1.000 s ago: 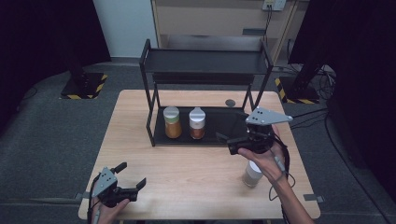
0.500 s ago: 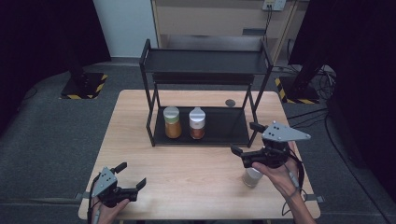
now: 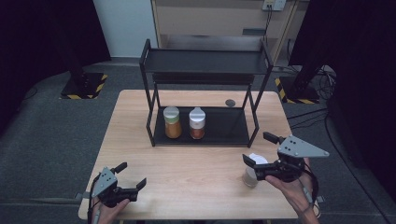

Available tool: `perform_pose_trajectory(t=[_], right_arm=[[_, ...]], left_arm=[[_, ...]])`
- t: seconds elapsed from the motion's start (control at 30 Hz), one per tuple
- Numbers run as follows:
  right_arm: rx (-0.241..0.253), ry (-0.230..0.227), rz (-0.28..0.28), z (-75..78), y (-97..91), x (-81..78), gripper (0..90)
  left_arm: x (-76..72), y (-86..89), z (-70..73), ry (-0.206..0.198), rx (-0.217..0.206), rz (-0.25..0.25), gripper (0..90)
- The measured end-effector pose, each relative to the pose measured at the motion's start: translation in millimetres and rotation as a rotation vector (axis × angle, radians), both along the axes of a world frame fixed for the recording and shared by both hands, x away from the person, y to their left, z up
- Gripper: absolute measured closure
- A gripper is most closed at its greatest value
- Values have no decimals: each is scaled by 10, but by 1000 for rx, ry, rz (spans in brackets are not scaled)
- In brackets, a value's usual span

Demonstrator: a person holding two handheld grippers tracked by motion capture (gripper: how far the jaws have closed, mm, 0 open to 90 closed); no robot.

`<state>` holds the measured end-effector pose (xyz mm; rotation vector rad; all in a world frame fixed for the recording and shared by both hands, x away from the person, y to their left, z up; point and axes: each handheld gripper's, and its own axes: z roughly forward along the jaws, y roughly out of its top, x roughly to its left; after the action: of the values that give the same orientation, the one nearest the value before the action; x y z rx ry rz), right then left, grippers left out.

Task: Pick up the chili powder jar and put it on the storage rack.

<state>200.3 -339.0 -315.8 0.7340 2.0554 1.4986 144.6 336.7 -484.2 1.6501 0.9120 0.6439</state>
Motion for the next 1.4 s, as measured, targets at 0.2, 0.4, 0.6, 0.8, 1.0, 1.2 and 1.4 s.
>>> perform_pose_trajectory(t=[0.2, 0.4, 0.6, 0.8, 1.0, 1.2, 1.4], right_arm=[[-8, 5, -20, -80, -101, -119, 37], [6, 11, -45, -197, -238, -234, 29], [14, 10, -67, -327, -380, -326, 26], [11, 28, -96, -483, -486, -396, 28], [15, 37, -104, -648, -563, -430, 31], [37, 42, -111, -827, -622, -440, 33], [30, 56, -109, -955, -630, -440, 35]], left_arm=[[1, -1, -2, -1, -1, -1, 0], [3, -4, -4, -1, -1, -4, 0], [2, -3, -4, -2, -1, -4, 0], [1, -1, -3, -5, 2, -8, 0], [0, -1, -4, -6, 2, -8, 0], [3, -5, -3, -7, 4, -14, 0], [2, -5, 0, -8, 7, -17, 0]])
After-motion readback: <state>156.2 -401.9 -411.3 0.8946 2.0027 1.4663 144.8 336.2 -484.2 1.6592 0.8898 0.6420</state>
